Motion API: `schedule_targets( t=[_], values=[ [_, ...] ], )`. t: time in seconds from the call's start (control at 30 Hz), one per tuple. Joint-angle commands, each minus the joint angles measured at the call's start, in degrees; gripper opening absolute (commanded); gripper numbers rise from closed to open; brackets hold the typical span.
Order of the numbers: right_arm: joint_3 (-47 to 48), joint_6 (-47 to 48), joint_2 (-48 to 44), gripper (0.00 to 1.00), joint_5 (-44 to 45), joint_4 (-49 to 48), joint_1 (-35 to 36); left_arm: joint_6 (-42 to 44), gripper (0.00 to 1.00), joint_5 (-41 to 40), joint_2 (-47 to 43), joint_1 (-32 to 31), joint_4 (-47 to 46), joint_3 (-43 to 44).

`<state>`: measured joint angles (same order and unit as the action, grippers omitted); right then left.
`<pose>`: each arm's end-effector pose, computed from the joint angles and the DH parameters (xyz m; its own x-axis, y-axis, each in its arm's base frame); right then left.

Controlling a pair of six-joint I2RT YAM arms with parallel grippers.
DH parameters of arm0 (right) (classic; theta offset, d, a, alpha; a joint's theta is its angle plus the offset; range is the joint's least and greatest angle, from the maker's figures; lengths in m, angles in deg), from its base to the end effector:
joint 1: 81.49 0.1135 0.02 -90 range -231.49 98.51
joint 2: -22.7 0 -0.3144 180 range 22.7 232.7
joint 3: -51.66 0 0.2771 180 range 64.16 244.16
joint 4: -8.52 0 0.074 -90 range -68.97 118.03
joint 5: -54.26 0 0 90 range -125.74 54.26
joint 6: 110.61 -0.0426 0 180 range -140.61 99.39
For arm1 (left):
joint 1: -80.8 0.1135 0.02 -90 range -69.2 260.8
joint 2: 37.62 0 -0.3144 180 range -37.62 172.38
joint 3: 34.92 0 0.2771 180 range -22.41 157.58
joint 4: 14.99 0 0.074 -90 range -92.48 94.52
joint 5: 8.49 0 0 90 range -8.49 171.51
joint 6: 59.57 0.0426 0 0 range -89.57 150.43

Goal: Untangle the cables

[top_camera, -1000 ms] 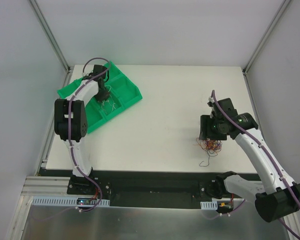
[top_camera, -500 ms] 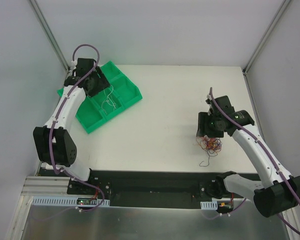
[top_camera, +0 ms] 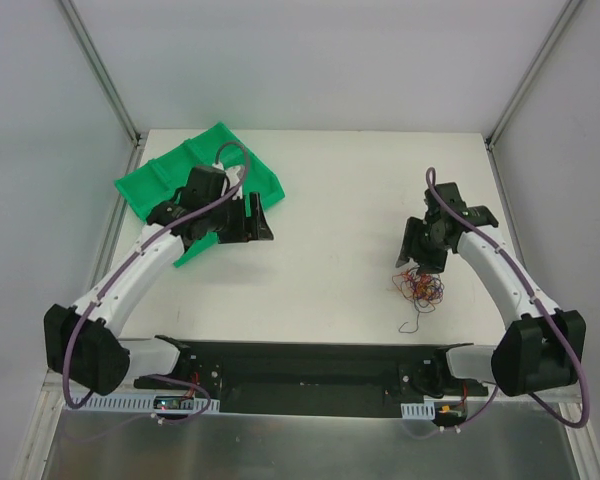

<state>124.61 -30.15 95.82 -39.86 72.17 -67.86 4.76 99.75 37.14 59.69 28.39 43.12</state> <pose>0.2492 0.0636 0.3090 -0.9041 -0.0491 -0.4244 -0.1176 0.9836 0.1367 0.2765 -0.1210 0.3590 -0.7865 -0.1374 -0.6021 0.2493 0.8213 -0.5131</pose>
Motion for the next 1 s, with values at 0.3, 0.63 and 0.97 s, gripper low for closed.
schedule_targets(
  t=[0.3, 0.63, 0.97],
  values=[
    [5.6, -0.8, 7.6, 0.53, 0.8, -2.7, -9.6, 2.2, 0.71, 4.3, -14.6, -2.6, 0.0, -10.3],
    [17.9, -16.4, 27.5, 0.54, -5.5, -4.6, -15.0, 2.7, 0.81, 5.8, -15.0, -2.6, 1.1, -7.3],
    [24.1, -15.8, 37.6, 0.53, -4.6, -3.6, -14.9, 3.2, 0.81, 3.4, -20.0, -2.6, 4.6, -8.8]
  ],
)
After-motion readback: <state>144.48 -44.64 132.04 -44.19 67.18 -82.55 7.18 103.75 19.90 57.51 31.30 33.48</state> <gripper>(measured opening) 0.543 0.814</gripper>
